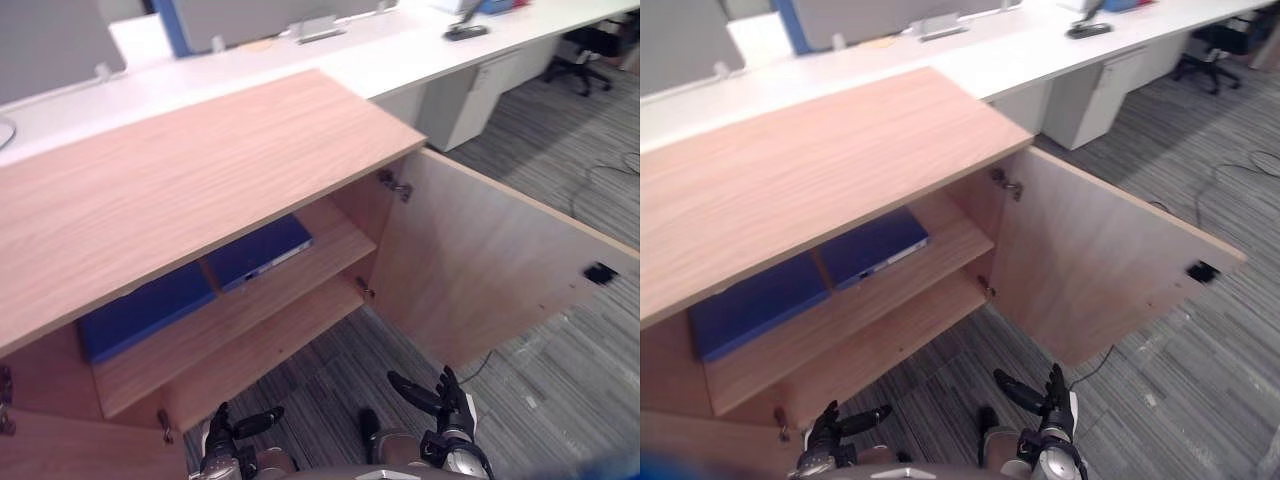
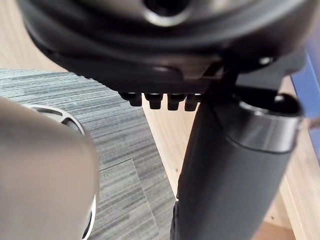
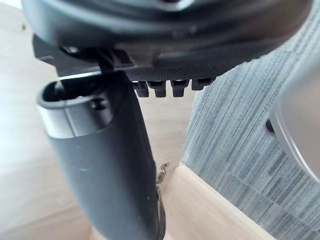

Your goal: Walk over to the cabinet, pick up the folder, carry it to the office cabinet, place the folder inside the office cabinet, then close the office cabinet door

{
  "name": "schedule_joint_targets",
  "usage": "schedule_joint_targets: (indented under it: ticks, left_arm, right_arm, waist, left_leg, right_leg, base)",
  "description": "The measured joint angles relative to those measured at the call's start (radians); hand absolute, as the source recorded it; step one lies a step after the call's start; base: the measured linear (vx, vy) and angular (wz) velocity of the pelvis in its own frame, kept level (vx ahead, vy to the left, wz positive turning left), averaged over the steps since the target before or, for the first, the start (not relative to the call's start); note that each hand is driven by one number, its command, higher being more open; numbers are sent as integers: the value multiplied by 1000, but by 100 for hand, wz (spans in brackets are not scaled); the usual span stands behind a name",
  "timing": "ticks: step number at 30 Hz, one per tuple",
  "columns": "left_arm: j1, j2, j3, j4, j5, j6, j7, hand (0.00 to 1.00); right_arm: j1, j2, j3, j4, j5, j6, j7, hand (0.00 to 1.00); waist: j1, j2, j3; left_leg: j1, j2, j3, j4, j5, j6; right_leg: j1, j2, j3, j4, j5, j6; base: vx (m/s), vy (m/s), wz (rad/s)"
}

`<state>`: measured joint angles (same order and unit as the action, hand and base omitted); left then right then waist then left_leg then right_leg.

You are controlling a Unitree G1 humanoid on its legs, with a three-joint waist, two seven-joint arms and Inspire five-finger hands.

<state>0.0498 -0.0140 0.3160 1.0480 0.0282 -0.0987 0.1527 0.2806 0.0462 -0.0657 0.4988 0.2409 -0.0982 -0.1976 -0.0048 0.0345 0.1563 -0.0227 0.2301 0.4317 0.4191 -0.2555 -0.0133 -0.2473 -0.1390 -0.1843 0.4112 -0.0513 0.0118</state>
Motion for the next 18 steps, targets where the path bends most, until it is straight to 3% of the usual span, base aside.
schedule_joint_targets:
  ticks: [1, 2, 3, 4, 5, 6, 7, 8, 10, 13, 18]
  left_arm:
    - [6, -3, -1, 9, -14, 2, 0, 100]
    - [14, -1, -14, 14, -29, 3, 0, 100]
    - [23, 9, -29, 16, -36, 3, -4, 100]
    - [25, 27, -39, 17, -38, 2, -9, 100]
    - [23, 49, -49, 32, -38, 3, -10, 100]
    - [4, 50, -63, 68, -38, 14, -16, 100]
    - [6, 35, -68, 75, -38, 14, -19, 100]
    - [11, 32, -69, 75, -38, 12, -19, 100]
    - [14, 38, -77, 82, -34, 15, -21, 100]
    - [10, 39, -103, 87, -31, 16, -21, 100]
    - [7, 46, -147, 82, -24, 16, -21, 100]
  right_arm:
    - [-4, 0, -1, 10, 1, -4, 1, 100]
    - [-5, 2, -1, 29, 7, -5, 5, 100]
    - [-6, 5, -1, 47, 16, -7, 12, 100]
    - [-4, 8, 1, 67, 32, -8, 17, 100]
    - [-7, 13, -3, 94, 38, -8, 20, 100]
    - [-30, -4, -37, 140, 39, -7, 20, 100]
    - [-30, -20, -79, 159, 39, -8, 13, 100]
    - [-31, -26, -94, 173, 38, -7, 11, 100]
    - [-24, -52, -122, 208, 37, -6, 0, 100]
    - [-30, -80, -158, 222, 36, -5, -3, 100]
    - [-54, -89, -197, 223, 35, -2, -3, 100]
  waist:
    - [0, 15, -9]
    - [0, 11, -24]
    - [1, -3, -38]
    - [1, -29, -55]
    - [2, -68, -70]
    - [-1, -48, -75]
    - [-3, -26, -80]
    - [2, -23, -79]
    - [-8, -23, -83]
    - [-8, -19, -85]
    - [-8, -12, -97]
  left_leg:
    - [25, 24, 30, -14, 10, -16]
    - [60, 43, 68, -44, 30, -38]
    - [82, 49, 93, -68, 46, -61]
    - [97, 46, 116, -88, 60, -83]
    - [101, 30, 127, -108, 65, -112]
    - [111, 8, 75, -162, 74, -127]
    - [129, -25, 38, -227, 91, -109]
    - [148, -31, 22, -263, 112, -96]
    - [194, -10, 30, -342, 157, -110]
    - [206, 4, 41, -379, 175, -114]
    - [194, 5, 35, -398, 190, -122]
  right_leg:
    - [13, -36, -53, 41, -11, -15]
    - [40, -81, -79, 64, -18, -11]
    - [65, -118, -82, 58, -16, -7]
    - [90, -149, -78, 29, -20, 30]
    - [97, -142, -74, -30, -42, 108]
    - [99, -97, -67, -78, -23, 75]
    - [108, -54, -56, -124, 1, 66]
    - [112, -31, -40, -135, 6, 59]
    - [124, 29, -29, -169, 9, 47]
    - [124, 73, -5, -212, 36, 28]
    - [157, 95, -6, -320, 96, 32]
  base:
    - [-20, -131, -98]
    - [12, -237, -103]
    - [28, -263, -97]
    - [39, -269, -82]
    - [46, -283, -83]
    - [18, -210, -83]
    - [-1, -129, -78]
    - [-20, -56, -68]
    - [6, -137, -49]
    - [11, -87, -36]
    - [26, 1, -2]
